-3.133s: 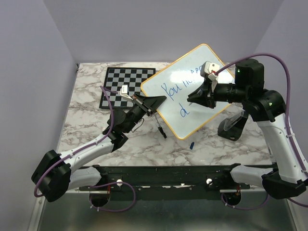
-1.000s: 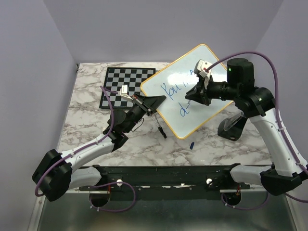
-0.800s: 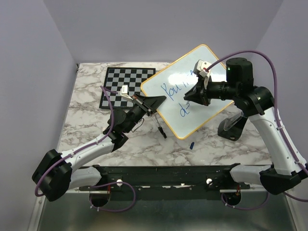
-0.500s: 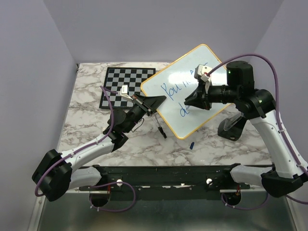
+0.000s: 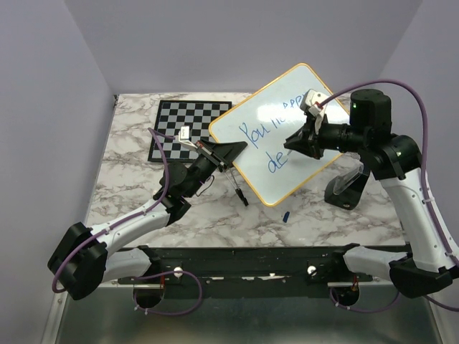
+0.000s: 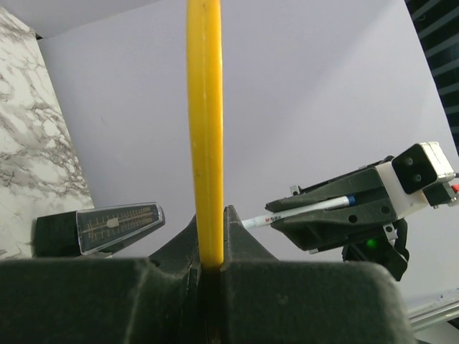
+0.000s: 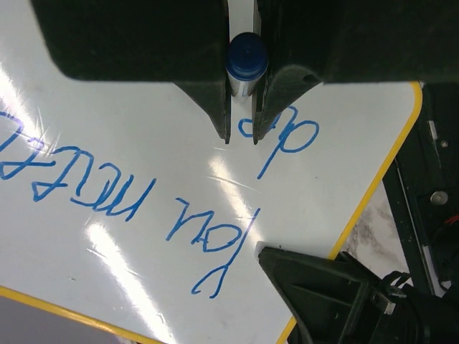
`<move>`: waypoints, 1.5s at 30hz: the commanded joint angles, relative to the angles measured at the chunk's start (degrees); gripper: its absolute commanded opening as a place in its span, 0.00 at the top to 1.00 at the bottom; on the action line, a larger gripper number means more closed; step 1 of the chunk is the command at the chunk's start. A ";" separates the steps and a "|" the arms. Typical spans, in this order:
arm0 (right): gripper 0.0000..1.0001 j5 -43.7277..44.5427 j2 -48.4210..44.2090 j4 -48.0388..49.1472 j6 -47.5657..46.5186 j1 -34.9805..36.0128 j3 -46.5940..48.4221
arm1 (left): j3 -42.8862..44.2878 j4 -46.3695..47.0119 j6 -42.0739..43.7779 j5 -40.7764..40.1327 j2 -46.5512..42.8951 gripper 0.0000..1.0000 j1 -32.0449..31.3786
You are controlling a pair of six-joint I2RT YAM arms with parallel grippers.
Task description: Write a sentence on the whiteboard
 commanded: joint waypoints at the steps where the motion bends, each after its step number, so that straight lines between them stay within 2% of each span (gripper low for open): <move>1: 0.99 -0.16 1.79 1.21 1.54 -0.35 3.64 | 1.97 13.91 -3.57 0.25 -2.01 1.00 -0.04; 9: 0.99 -0.87 2.06 1.83 1.99 -0.35 0.57 | 1.71 14.00 -3.56 0.25 -2.36 1.00 0.05; 16: 0.99 7.03 1.88 2.70 2.25 -1.84 1.96 | 1.80 13.91 -3.57 0.25 -2.45 1.00 0.14; 22: 1.00 8.36 3.38 3.76 1.99 -2.01 3.37 | 1.80 13.65 -3.56 0.34 -2.71 1.00 0.23; 34: 0.99 -4.55 4.52 2.45 1.99 -1.93 2.59 | 1.98 13.92 -3.56 0.25 -2.19 1.00 0.23; 42: 0.99 -5.35 1.37 -2.39 -1.18 -1.84 -1.19 | 1.89 13.91 -3.65 0.25 -2.10 1.00 0.40; 45: 0.99 -3.07 -0.04 -3.00 -1.18 -1.93 -2.51 | 1.71 14.18 -3.83 0.25 -2.01 1.00 0.49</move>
